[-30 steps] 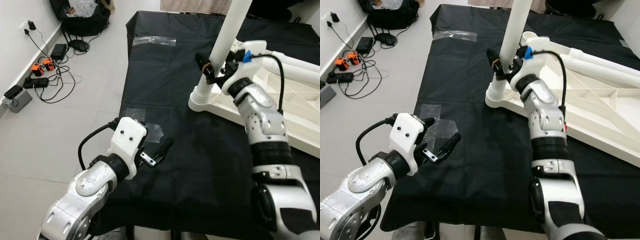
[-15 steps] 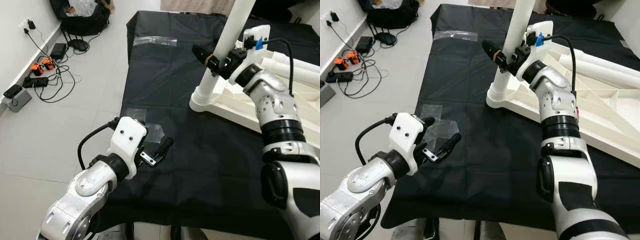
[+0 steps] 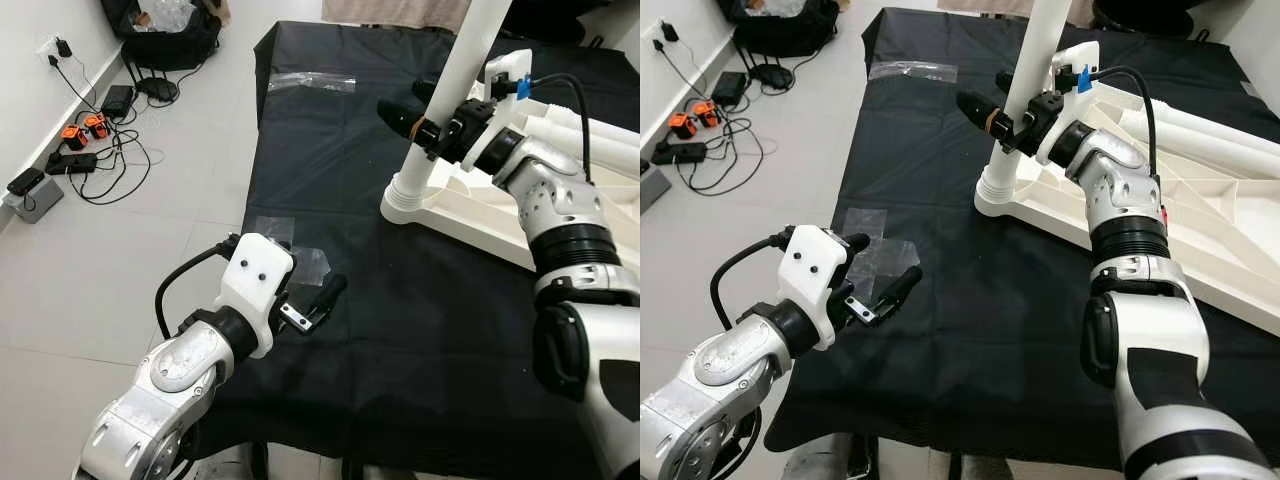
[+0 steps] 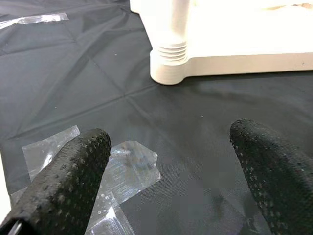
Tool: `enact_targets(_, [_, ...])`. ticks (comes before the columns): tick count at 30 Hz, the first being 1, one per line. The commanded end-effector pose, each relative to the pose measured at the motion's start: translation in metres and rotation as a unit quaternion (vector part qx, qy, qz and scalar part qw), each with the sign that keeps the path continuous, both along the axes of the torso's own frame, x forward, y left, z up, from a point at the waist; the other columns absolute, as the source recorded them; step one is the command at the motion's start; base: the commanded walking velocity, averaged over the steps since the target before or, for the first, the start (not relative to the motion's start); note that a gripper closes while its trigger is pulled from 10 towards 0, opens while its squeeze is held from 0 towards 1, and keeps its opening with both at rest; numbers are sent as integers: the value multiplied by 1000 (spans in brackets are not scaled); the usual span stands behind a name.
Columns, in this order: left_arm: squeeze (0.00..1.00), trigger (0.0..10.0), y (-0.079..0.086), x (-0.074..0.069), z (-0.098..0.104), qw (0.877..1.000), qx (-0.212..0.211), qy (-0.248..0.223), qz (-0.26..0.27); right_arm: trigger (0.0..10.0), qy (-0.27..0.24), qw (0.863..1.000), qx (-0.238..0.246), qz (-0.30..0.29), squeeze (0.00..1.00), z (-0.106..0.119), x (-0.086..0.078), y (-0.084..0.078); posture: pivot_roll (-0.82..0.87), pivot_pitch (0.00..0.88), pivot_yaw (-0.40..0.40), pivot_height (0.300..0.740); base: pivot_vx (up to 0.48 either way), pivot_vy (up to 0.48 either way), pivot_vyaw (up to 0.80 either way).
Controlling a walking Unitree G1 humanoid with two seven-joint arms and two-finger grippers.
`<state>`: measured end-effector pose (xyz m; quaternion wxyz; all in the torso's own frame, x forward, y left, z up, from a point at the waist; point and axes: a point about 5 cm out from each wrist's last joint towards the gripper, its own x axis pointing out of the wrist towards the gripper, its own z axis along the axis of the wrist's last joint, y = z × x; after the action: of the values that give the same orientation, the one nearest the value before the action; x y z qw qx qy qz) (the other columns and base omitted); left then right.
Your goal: Building children table
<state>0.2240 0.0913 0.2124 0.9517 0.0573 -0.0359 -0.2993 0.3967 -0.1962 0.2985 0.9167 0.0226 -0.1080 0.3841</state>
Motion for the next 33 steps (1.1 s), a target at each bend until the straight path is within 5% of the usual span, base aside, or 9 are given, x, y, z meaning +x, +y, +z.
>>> enact_targets(1, [0,10000,0,-4,0,1000,1,1,-1,10000,-12,1000,-4,-9,0,9,0,-8,104,205,-65,740,0,0,0])
enact_targets(21, [0,10000,1,-4,-1,1000,3,2,-1,10000,20,1000,-7,4,0,5,1,-16,108,208,-62,740,0,0,0])
enact_targets(22, [0,10000,1,-4,-1,1000,3,2,-1,9059,21,1000,-7,2,0,5,1,-16,108,208,-62,740,0,0,0])
enact_targets(23, [0,10000,1,-4,-1,1000,3,2,0,5333,21,1000,-8,1,0,5,1,-16,108,209,-61,740,0,0,0])
enact_targets(24, [0,10000,1,-4,-1,1000,3,2,0,5333,21,1000,-8,1,0,5,1,-16,108,209,-61,740,0,0,0])
enact_targets(25, [0,10000,1,-4,-1,1000,3,2,0,0,19,1000,-9,-1,0,5,1,-16,108,209,-61,740,0,0,0])
enact_targets(33, [0,10000,1,-4,-1,1000,3,1,0,0,19,1000,-7,0,0,4,2,-16,108,209,-61,740,0,0,0])
